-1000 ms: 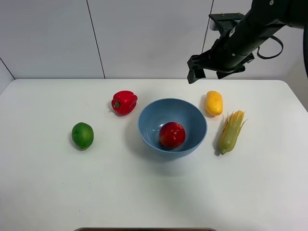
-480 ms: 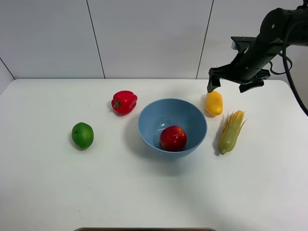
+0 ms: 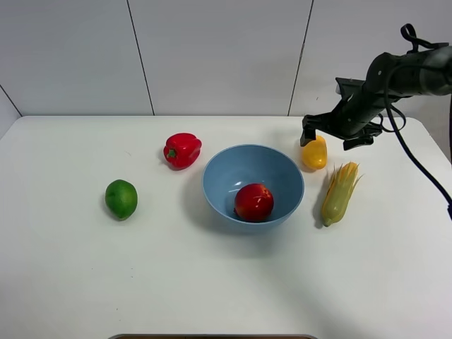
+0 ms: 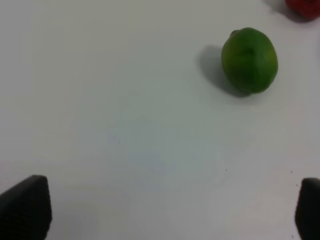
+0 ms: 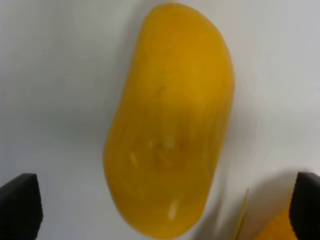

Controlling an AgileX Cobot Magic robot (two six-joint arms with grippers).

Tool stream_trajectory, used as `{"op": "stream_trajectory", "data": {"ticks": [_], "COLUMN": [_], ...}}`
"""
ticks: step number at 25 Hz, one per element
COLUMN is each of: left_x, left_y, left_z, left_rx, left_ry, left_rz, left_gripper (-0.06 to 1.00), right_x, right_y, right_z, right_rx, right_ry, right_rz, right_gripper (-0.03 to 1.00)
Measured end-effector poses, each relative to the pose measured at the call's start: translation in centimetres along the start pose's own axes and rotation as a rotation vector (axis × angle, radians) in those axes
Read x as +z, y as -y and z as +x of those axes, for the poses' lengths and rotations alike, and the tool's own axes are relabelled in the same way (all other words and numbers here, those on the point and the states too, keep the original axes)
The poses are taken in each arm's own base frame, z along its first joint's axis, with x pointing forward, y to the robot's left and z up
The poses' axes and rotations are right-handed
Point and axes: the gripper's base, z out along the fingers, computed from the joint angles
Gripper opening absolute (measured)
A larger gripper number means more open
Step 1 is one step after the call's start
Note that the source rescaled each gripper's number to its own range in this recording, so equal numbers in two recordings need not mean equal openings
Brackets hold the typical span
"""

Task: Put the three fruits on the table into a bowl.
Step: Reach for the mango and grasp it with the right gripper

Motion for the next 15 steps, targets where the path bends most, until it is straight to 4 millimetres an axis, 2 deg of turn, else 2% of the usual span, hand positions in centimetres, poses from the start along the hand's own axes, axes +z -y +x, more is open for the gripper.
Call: {"op": "stream_trajectory", "data": {"ticks": [15], "left_x": [0.0], "left_y": [0.0], "left_z": [0.0], "left_rx": [0.0], "left_ry": [0.0], "left_rz": [-0.001], "left_gripper": [1.0], "right_x": [4.0], "right_y": [0.2], "right_z": [-1.3], "right_rx": [0.019], "right_ry": [-0.055], "right_rz": [-0.001], "right_gripper": [1.0]}}
